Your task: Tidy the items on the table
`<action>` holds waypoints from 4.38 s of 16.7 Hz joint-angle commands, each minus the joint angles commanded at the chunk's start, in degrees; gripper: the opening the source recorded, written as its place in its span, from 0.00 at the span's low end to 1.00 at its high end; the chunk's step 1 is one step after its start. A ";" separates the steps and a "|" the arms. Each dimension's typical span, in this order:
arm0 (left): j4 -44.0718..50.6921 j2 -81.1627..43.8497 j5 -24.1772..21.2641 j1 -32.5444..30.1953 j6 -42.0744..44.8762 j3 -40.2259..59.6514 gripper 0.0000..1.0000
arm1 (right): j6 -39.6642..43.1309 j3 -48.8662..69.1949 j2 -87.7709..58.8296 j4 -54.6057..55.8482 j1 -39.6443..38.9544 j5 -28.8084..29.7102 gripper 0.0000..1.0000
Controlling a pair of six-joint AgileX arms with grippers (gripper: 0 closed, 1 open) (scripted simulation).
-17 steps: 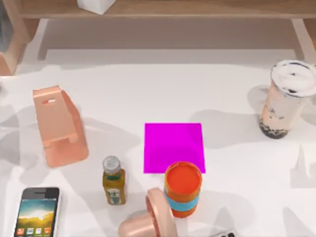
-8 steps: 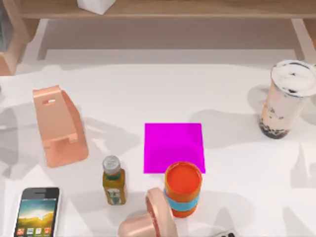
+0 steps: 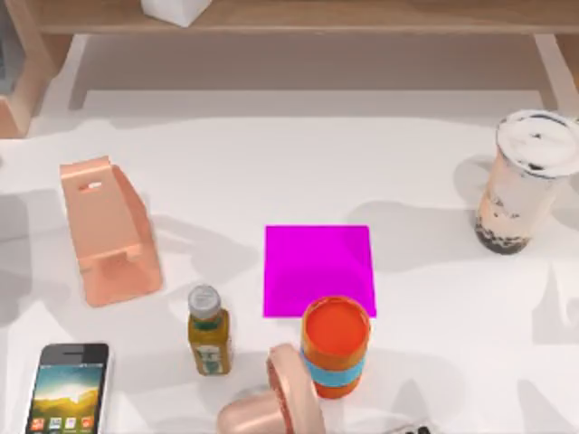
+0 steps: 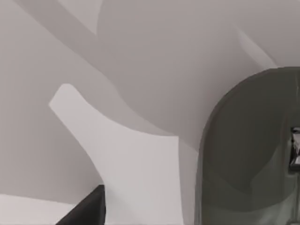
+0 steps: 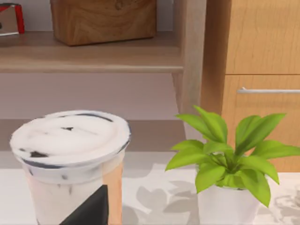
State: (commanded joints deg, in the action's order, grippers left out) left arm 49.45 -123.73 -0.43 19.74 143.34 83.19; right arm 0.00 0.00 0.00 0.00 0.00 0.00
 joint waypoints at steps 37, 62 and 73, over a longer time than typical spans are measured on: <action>20.96 7.05 0.75 -0.15 -0.60 14.44 0.00 | 0.00 0.00 0.00 0.00 0.00 0.00 1.00; 14.79 -0.72 2.94 -36.54 -123.28 28.48 0.00 | 0.00 0.00 0.00 0.00 0.00 0.00 1.00; 17.83 -11.41 -0.84 -59.44 -178.61 29.71 0.00 | 0.00 0.00 0.00 0.00 0.00 0.00 1.00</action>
State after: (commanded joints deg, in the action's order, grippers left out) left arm 67.27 -135.14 -1.27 -39.70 -35.26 112.90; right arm 0.00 0.00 0.00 0.00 0.00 0.00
